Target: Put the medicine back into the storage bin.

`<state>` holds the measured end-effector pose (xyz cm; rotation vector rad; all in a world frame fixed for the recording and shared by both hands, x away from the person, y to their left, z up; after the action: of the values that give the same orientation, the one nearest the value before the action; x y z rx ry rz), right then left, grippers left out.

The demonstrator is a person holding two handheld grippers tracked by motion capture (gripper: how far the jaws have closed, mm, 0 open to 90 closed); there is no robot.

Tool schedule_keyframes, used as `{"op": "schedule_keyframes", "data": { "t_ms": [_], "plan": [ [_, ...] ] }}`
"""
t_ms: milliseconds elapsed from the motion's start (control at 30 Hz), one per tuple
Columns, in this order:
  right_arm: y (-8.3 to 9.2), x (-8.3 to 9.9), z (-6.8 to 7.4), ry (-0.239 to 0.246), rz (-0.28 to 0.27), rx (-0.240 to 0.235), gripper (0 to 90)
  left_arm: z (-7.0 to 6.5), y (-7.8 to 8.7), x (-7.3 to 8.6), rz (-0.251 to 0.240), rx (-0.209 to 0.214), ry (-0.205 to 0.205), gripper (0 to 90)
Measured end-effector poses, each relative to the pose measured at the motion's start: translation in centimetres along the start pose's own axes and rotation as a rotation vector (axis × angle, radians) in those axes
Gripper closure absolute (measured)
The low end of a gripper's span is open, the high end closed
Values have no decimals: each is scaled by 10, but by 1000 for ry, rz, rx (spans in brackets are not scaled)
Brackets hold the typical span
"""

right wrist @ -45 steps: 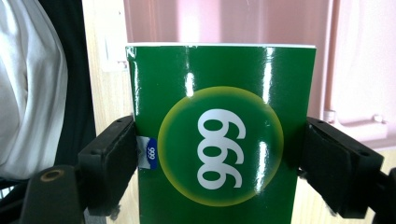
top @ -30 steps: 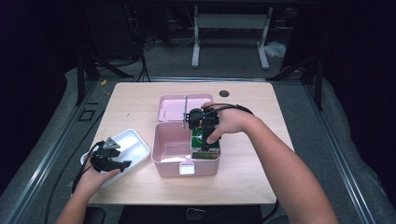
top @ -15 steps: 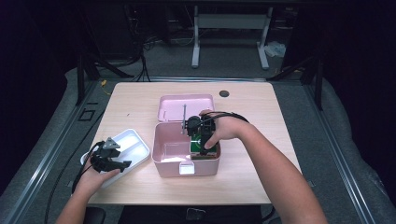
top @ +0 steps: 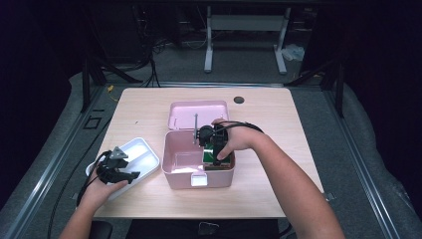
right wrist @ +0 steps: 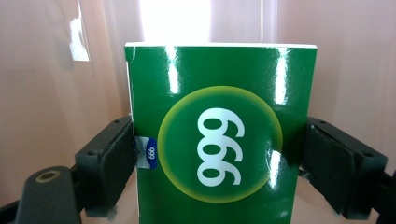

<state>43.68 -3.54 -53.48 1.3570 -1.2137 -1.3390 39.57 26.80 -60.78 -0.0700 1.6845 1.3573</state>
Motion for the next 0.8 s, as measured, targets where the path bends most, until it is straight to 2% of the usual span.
{"op": "schedule_keyframes", "data": {
  "t_ms": [33,133,200,300,467,533,700,800],
  "plan": [
    [-2,2,0,-7,15,2,149,0,0,0,-1,0,5,337],
    [-2,1,-1,-19,-4,10,147,0,0,0,0,0,6,337],
    [4,-1,-2,-33,-34,16,149,0,0,1,1,2,7,338],
    [11,-3,-3,-36,-50,24,168,0,0,0,2,-2,4,338],
    [32,-1,-1,-33,-75,28,265,0,0,1,4,-3,3,339],
    [45,3,-1,-32,-85,35,322,0,0,1,4,-3,3,338],
    [59,13,-3,-50,-102,59,335,0,1,1,4,-4,2,338],
    [68,27,-5,-76,-105,64,344,0,0,1,2,-5,9,338]
  ]
}}
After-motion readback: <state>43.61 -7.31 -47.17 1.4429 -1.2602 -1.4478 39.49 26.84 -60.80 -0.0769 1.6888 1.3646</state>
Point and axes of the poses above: each handheld gripper's, and its own axes: y roughly backward along the jaws, x roughly out of its underside, z roughly to its left, the point moved 9 cm from there along -y, roughly forward along the jaws, and after that the axes turned 7 degrees about -z, right-handed, at the moved point
